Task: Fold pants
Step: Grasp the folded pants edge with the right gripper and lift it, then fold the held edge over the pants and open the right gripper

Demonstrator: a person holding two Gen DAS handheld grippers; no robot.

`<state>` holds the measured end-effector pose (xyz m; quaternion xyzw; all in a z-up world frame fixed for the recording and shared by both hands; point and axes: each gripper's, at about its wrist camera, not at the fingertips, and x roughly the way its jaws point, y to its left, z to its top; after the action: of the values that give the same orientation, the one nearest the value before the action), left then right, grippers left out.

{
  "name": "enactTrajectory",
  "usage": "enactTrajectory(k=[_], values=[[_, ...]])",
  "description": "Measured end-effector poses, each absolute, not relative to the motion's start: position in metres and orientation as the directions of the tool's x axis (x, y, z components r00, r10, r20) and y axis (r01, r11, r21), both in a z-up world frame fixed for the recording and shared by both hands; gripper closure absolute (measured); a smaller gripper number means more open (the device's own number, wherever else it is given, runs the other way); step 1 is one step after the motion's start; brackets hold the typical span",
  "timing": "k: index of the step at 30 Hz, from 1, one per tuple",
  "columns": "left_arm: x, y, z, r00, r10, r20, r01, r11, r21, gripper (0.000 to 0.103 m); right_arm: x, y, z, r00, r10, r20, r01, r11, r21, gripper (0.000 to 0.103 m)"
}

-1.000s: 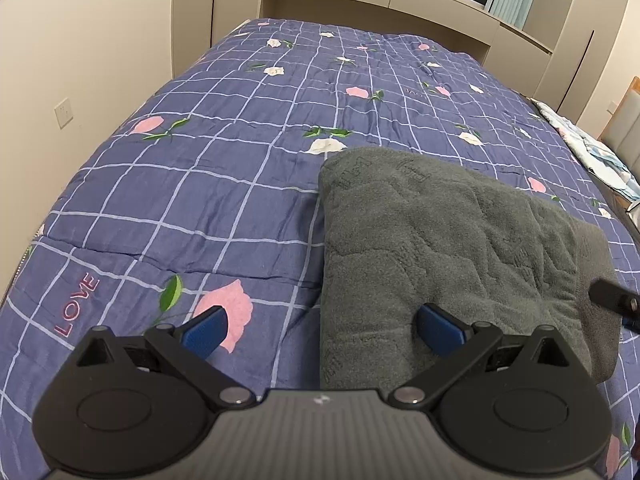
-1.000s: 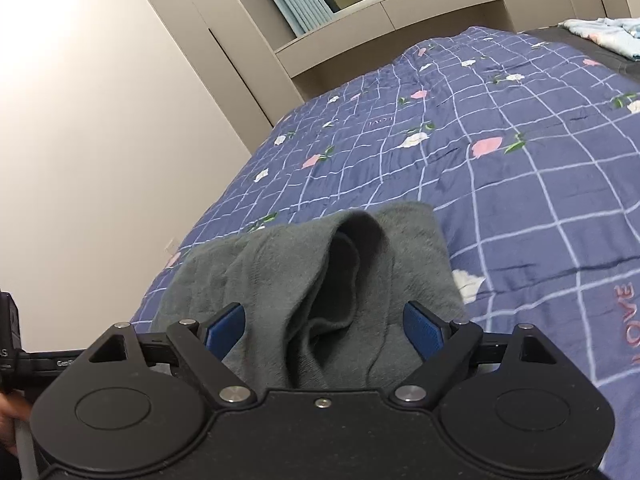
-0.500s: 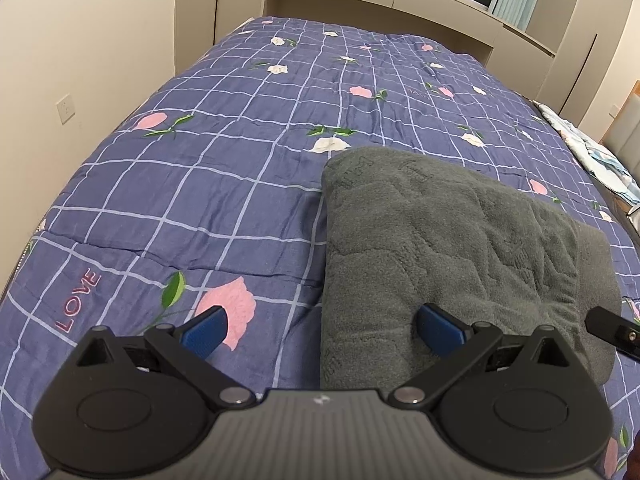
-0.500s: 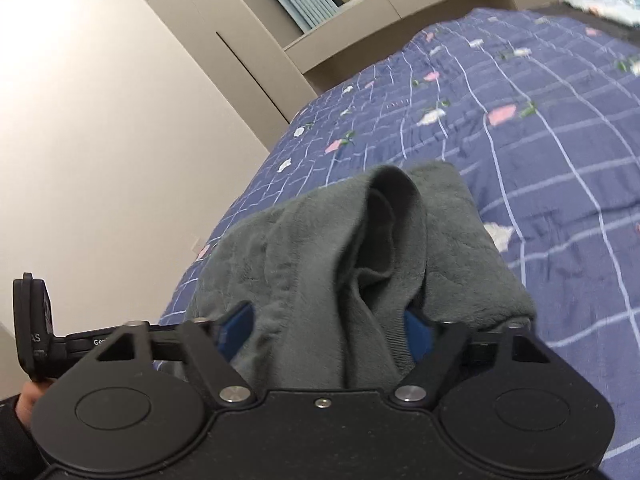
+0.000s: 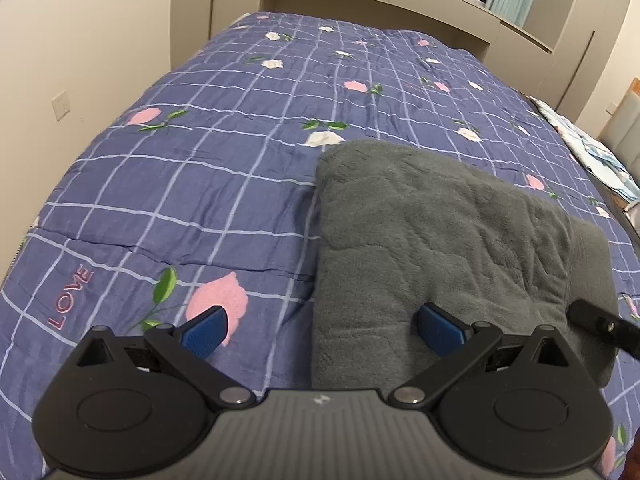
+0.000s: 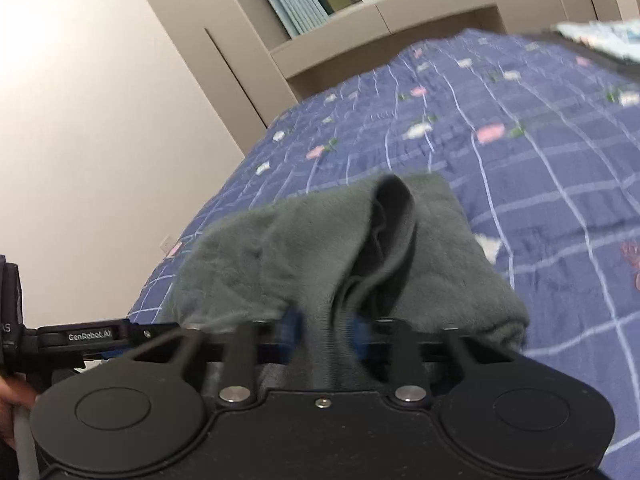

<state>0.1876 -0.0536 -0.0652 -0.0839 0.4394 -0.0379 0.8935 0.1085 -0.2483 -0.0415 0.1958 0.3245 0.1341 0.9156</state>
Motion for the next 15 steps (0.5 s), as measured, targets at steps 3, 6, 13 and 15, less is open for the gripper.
enactTrajectory(k=[3, 6, 13, 15], values=[[0.189, -0.063, -0.060, 0.591, -0.191, -0.784, 0.039, 0.977, -0.210, 0.005, 0.107, -0.245, -0.024, 0.769, 0.360, -0.528, -0.165, 0.910, 0.380, 0.089], [0.189, -0.081, -0.052, 0.582, -0.240, -0.777, 0.107, 0.970, -0.219, 0.005, 0.109, -0.254, -0.003, 0.787, 0.364, -0.498, -0.202, 0.915, 0.350, 0.090], [0.183, -0.125, -0.045, 0.579, -0.275, -0.768, 0.220, 0.959, -0.178, 0.003, 0.125, -0.282, 0.012, 0.806, 0.285, -0.519, -0.176, 0.952, 0.250, 0.089], [0.180, -0.129, -0.047, 0.572, -0.269, -0.775, 0.238, 0.958, -0.157, 0.003, 0.131, -0.290, -0.005, 0.785, 0.265, -0.560, -0.142, 0.957, 0.254, 0.088]])
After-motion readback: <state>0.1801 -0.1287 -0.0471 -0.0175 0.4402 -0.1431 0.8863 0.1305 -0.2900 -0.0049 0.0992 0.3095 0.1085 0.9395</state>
